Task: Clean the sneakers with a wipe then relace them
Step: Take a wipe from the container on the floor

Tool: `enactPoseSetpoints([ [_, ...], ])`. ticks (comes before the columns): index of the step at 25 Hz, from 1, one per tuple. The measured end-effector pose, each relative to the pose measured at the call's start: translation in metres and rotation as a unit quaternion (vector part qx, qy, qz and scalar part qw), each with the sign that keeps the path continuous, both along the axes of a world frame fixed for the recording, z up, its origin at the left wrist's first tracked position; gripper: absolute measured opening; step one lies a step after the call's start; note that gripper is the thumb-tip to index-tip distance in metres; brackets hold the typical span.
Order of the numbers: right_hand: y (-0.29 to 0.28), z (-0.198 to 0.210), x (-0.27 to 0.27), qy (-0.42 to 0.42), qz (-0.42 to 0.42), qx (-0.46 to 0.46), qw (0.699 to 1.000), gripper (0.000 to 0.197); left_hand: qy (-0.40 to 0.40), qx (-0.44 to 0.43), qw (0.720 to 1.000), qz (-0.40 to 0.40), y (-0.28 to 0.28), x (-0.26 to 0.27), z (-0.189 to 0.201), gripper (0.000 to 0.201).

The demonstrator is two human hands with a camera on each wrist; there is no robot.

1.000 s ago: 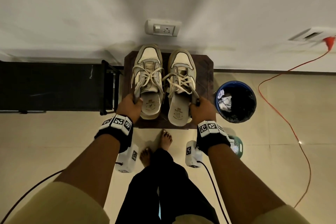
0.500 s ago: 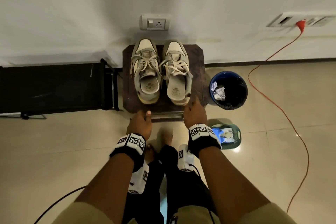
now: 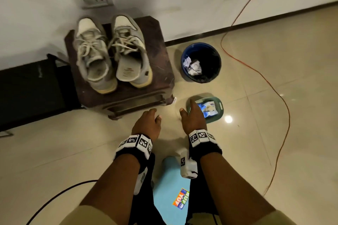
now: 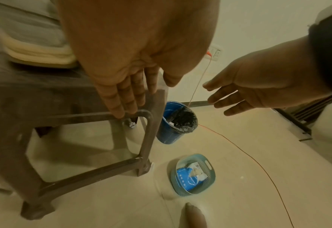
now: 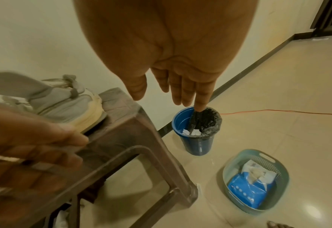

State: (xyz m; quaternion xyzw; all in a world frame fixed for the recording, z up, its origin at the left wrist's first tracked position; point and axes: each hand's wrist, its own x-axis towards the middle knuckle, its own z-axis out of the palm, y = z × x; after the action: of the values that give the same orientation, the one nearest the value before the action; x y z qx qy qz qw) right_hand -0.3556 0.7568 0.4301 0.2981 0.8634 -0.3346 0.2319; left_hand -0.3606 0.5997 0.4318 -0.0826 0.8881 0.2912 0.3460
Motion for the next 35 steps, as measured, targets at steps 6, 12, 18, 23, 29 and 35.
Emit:
enactPoseSetpoints([
  [6,0.077,-0.044,0.024,-0.037,0.043,-0.011,0.998,0.059,-0.021,-0.013,0.999,-0.042,0.093,0.006,-0.037,0.044],
  [12,0.198,-0.136,0.033,-0.062,0.145,0.018,0.987,0.058,-0.024,-0.006,0.994,-0.104,0.198,0.013,-0.138,0.045],
  [18,0.276,-0.28,0.047,-0.053,0.142,0.047,0.987,0.051,-0.019,-0.039,0.972,-0.232,0.251,0.03,-0.285,0.042],
  [23,0.305,-0.384,0.074,-0.055,0.181,0.095,0.977,0.043,0.092,-0.068,0.922,-0.37,0.282,0.031,-0.392,0.037],
  [29,0.307,-0.474,0.038,0.019,0.208,0.134,0.969,0.026,0.168,-0.089,0.877,-0.442,0.309,0.01,-0.467,0.038],
  [35,0.304,-0.519,0.019,-0.079,0.185,0.193,0.96,0.022,0.156,-0.177,0.799,-0.553,0.326,0.026,-0.5,0.033],
])
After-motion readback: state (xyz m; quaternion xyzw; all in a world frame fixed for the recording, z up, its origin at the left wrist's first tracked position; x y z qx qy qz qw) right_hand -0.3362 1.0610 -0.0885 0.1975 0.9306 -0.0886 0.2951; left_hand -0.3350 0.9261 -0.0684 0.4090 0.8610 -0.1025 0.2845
